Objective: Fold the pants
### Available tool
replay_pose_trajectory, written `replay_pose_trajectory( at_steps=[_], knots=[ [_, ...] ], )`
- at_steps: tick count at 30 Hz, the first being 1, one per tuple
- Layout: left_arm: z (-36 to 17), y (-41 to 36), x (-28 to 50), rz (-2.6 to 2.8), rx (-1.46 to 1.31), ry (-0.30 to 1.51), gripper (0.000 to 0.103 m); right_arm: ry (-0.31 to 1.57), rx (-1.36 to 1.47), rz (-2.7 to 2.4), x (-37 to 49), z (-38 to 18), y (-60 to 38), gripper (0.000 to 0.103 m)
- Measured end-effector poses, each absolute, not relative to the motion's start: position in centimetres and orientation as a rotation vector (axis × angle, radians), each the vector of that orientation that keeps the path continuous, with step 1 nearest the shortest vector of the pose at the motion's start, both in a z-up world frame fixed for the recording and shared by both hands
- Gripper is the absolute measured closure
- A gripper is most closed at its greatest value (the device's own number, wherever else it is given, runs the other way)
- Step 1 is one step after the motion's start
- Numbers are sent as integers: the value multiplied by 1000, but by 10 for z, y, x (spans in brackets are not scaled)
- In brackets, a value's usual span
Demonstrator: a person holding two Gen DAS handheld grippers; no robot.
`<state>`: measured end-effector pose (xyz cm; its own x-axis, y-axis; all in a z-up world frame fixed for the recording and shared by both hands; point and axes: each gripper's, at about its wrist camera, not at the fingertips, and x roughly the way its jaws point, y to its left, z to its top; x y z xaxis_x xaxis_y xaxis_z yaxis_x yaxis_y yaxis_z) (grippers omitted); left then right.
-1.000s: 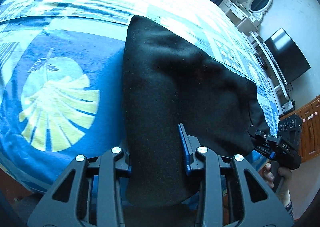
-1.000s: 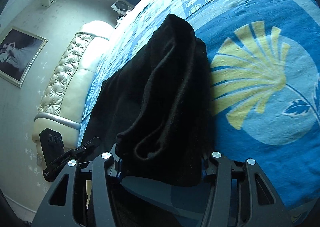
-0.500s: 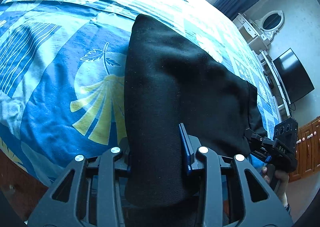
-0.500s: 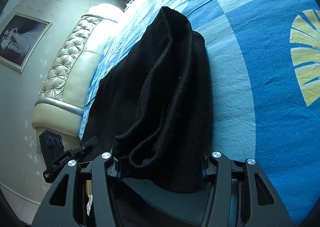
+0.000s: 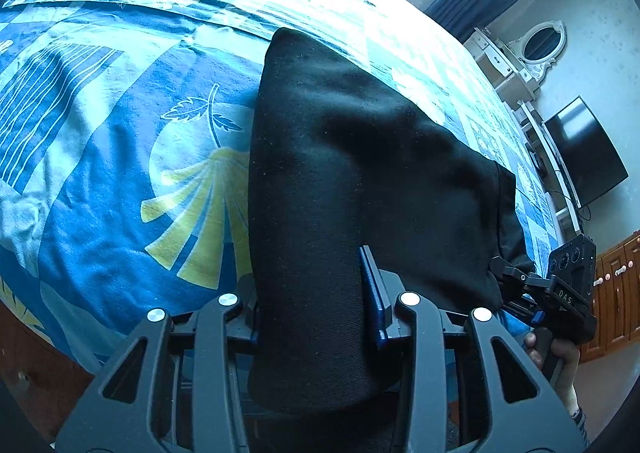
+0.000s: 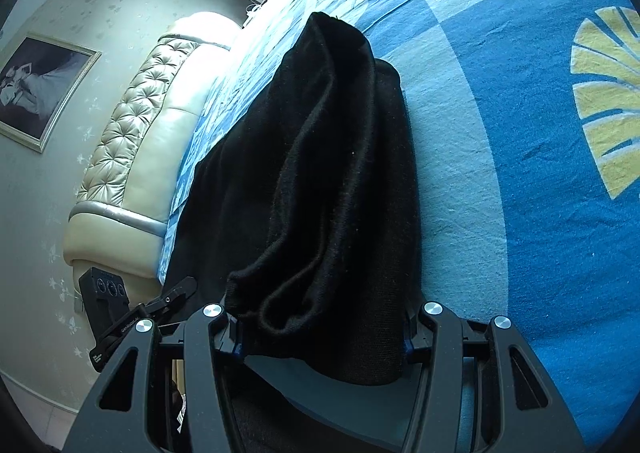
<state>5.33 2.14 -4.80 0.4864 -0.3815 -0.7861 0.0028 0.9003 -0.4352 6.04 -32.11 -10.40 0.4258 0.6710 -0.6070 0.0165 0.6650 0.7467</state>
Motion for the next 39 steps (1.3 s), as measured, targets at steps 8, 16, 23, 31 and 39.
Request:
replay_pose_trajectory(
  at_steps=[8, 16, 23, 31, 39],
  knots=[
    [-51, 22, 53, -240, -395, 1047, 61, 1059, 768, 472, 59, -105, -325, 50],
    [-52, 40, 53, -255, -408, 1012, 20, 1077, 759, 518, 59, -94, -323, 26],
    [-23, 68, 78, -316, -504, 969, 13, 989, 831, 456, 68, -72, -368, 23],
    [-57, 63, 167, -358, -467, 1122, 12, 984, 939, 442, 139, -91, -372, 22],
    [-64, 43, 205, -440, -330, 1153, 36, 1067, 791, 498, 166, -102, -333, 43]
  ],
)
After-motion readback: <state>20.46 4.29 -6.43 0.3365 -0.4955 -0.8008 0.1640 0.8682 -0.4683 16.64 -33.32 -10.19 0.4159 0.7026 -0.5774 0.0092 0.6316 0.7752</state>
